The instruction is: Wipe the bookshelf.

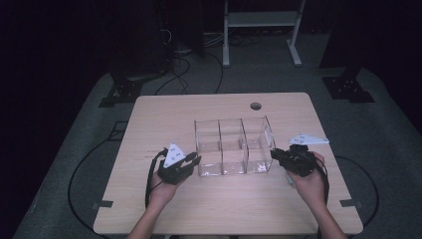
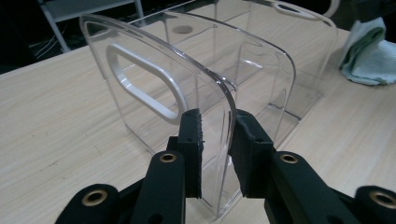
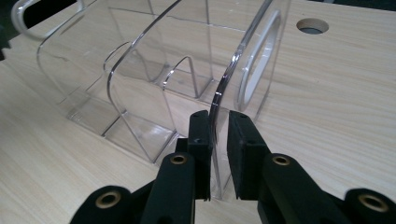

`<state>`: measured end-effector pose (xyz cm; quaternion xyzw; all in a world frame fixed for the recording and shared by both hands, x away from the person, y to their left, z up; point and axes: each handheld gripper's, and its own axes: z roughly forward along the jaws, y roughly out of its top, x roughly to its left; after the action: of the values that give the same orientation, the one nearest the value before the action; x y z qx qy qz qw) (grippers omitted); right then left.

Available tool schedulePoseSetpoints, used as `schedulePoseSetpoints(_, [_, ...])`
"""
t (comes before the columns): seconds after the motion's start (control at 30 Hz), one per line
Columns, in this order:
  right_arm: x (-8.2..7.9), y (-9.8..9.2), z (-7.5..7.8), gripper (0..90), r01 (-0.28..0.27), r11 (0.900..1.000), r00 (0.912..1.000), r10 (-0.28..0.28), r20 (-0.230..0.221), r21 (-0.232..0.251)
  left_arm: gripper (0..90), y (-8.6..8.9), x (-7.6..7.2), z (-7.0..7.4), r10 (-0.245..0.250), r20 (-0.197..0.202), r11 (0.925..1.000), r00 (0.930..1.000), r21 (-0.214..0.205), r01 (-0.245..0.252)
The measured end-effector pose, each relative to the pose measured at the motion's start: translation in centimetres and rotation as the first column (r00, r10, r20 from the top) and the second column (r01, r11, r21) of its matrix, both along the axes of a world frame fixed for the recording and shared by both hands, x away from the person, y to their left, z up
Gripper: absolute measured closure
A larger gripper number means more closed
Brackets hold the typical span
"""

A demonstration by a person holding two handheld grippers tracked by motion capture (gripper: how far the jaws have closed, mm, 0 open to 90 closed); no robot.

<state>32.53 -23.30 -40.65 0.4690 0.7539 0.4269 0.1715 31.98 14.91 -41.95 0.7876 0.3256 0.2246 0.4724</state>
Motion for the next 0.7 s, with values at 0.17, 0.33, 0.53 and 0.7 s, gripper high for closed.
schedulePoseSetpoints(0.17, [-0.2, 0.3, 0.0, 78.2, -0.011, 0.9999, 0.9999, 0.011, 0.004, -0.004, 74.6, 0.4, 1.1, 0.1, 0.014, -0.008, 0.9999, 0.9999, -0.009, -0.014])
schedulePoseSetpoints(0.33, [0.0, 0.9, 0.1, 77.5, -0.023, 0.9997, 0.9997, 0.023, -0.001, -0.005, 74.5, 0.7, 1.9, 0.1, 0.037, -0.009, 0.9992, 0.9993, -0.011, -0.038])
schedulePoseSetpoints(0.53, [0.7, 1.4, 0.1, 76.9, -0.032, 0.9995, 0.9995, 0.032, -0.004, -0.001, 74.4, 1.1, 2.9, 0.2, 0.052, -0.010, 0.9986, 0.9986, -0.013, -0.052])
schedulePoseSetpoints(0.7, [1.0, 1.2, 0.0, 75.5, -0.043, 0.9989, 0.9991, 0.043, -0.008, 0.019, 69.0, 1.0, 3.1, 0.2, 0.040, -0.017, 0.9992, 0.9991, -0.010, -0.040])
